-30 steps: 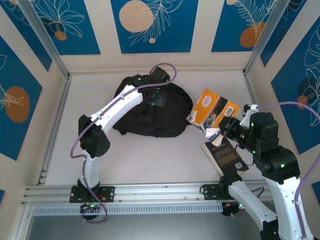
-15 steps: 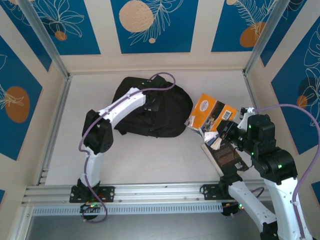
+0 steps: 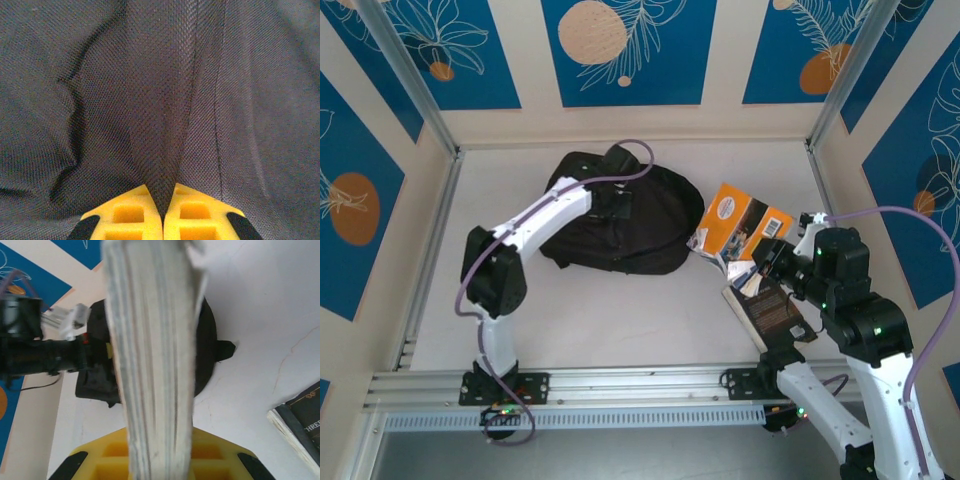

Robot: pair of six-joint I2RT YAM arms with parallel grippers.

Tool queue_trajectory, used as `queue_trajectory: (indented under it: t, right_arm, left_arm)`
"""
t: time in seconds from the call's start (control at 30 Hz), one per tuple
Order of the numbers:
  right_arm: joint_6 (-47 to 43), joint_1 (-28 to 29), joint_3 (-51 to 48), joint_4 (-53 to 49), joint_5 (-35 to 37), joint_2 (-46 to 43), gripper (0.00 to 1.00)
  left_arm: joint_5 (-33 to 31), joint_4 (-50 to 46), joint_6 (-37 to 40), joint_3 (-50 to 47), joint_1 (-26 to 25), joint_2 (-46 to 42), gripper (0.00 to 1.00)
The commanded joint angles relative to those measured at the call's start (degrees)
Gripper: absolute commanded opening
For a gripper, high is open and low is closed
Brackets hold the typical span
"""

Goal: Pack the student bag
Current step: Open the student bag at the center of the table.

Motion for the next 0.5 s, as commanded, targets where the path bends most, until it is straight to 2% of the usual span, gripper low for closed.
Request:
queue_trajectory:
  t: [0.0, 0.17, 0.27, 0.37, 0.47]
  right_arm:
    - [-1.88, -0.28, 1.73, 3.41, 4.13, 0.88, 0.0]
    - [-1.92, -0.46, 2.45, 4.62, 7.31, 2.68, 0.0]
    - [0.22, -0.93, 2.17, 6.22, 7.18, 3.68, 0.0]
    - [3.55, -1.8, 0.39, 9.41, 3.06, 4.64, 0.0]
    - [7.75, -2.94, -3.35, 15.55, -5.19, 5.11, 0.0]
  left_arm:
    - [3.92, 0.8, 0.63, -0.21, 0.92, -7.82, 0.0]
    - [8.63, 2.12, 2.03, -2.27, 2.3, -14.19, 0.0]
    - [14.43, 3.98, 3.21, -4.56, 3.33, -17.47, 0.0]
    - [20.08, 5.52, 4.69, -6.58, 3.87, -20.05, 0.0]
    - [24.34, 6.1, 6.26, -8.74, 4.2, -22.14, 0.0]
